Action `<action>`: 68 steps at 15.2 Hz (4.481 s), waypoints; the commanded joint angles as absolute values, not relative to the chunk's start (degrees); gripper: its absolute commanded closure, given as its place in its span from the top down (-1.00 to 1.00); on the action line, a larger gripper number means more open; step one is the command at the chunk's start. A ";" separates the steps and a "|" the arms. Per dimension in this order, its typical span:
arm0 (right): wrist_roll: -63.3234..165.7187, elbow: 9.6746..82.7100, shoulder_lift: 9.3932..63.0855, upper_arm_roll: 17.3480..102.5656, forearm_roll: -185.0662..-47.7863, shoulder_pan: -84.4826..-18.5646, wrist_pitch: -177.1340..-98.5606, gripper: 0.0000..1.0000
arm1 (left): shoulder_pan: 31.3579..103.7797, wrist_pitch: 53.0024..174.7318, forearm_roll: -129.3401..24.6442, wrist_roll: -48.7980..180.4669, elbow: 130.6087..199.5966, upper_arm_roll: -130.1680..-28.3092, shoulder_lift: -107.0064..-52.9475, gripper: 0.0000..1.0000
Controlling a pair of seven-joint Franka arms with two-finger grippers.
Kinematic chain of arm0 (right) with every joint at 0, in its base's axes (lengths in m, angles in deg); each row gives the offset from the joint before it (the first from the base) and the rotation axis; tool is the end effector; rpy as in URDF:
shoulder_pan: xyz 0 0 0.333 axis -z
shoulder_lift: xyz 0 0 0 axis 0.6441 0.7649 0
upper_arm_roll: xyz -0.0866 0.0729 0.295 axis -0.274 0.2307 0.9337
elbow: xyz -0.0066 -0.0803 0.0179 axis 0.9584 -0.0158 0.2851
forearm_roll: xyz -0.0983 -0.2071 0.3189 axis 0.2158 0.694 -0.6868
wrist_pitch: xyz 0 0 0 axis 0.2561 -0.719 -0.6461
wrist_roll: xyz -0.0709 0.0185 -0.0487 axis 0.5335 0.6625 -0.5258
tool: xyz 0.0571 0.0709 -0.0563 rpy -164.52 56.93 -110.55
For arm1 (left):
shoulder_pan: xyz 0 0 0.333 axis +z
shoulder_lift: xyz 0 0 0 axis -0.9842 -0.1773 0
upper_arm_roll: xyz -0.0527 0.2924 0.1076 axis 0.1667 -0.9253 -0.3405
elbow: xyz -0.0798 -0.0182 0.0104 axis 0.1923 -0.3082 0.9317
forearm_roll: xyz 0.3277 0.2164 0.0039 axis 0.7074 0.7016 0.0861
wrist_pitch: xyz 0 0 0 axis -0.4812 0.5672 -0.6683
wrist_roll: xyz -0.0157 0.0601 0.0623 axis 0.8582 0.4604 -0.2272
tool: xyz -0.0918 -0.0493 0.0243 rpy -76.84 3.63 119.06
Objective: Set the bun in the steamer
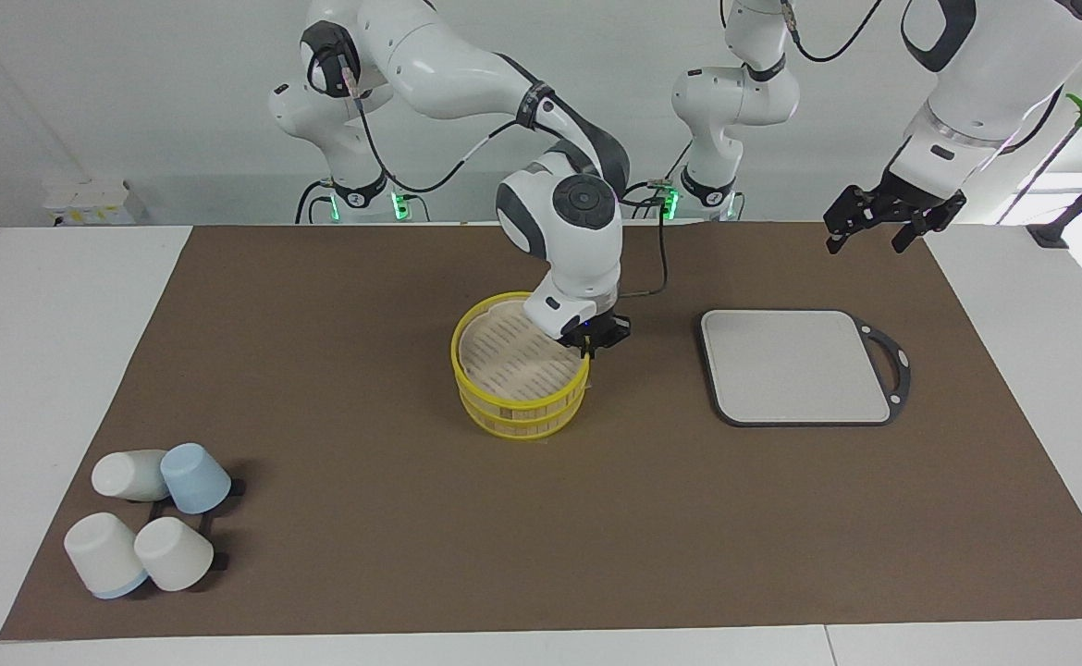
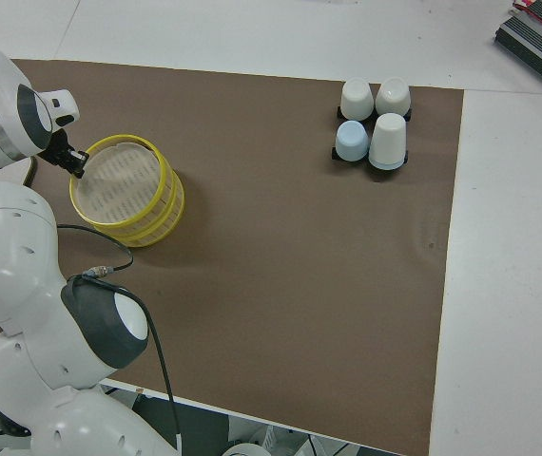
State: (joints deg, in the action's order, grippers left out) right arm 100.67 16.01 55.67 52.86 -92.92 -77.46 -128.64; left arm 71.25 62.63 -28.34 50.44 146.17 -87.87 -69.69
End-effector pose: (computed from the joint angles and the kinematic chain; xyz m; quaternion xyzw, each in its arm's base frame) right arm 0.5713 0.4490 0.3993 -0.9968 0.0534 0.0372 0.0460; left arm 0.5458 -0.0303 0.6218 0.9993 -0.0254 -0.0248 0.0103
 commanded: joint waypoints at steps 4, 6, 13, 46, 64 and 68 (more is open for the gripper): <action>102.26 21.37 52.54 52.84 -94.10 -77.89 -131.87 -1.00 | 71.35 64.43 -28.79 49.60 148.37 -88.07 -67.98 1.00; 101.74 21.37 52.63 52.84 -94.10 -77.63 -131.78 -1.00 | 71.35 64.43 -28.71 49.60 148.37 -87.98 -67.98 1.00; 101.56 21.19 52.63 52.84 -94.01 -77.28 -132.22 -1.00 | 71.35 64.34 -28.62 49.69 148.37 -88.07 -67.98 1.00; 57.28 42.82 19.22 51.61 -90.06 -40.72 -117.46 1.00 | 71.26 64.60 -27.56 49.86 148.10 -87.98 -68.07 1.00; 53.92 41.58 19.76 51.53 -85.40 -38.96 -114.29 1.00 | 71.00 64.60 -27.56 49.86 148.10 -87.81 -68.07 1.00; 53.66 41.58 19.76 51.53 -85.31 -38.87 -113.76 1.00 | 71.00 64.60 -27.65 49.86 148.10 -87.80 -68.07 1.00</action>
State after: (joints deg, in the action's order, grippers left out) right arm 55.40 41.89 19.78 50.82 -86.13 -39.95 -114.73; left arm 71.24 63.49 -28.26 50.44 146.26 -87.72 -69.64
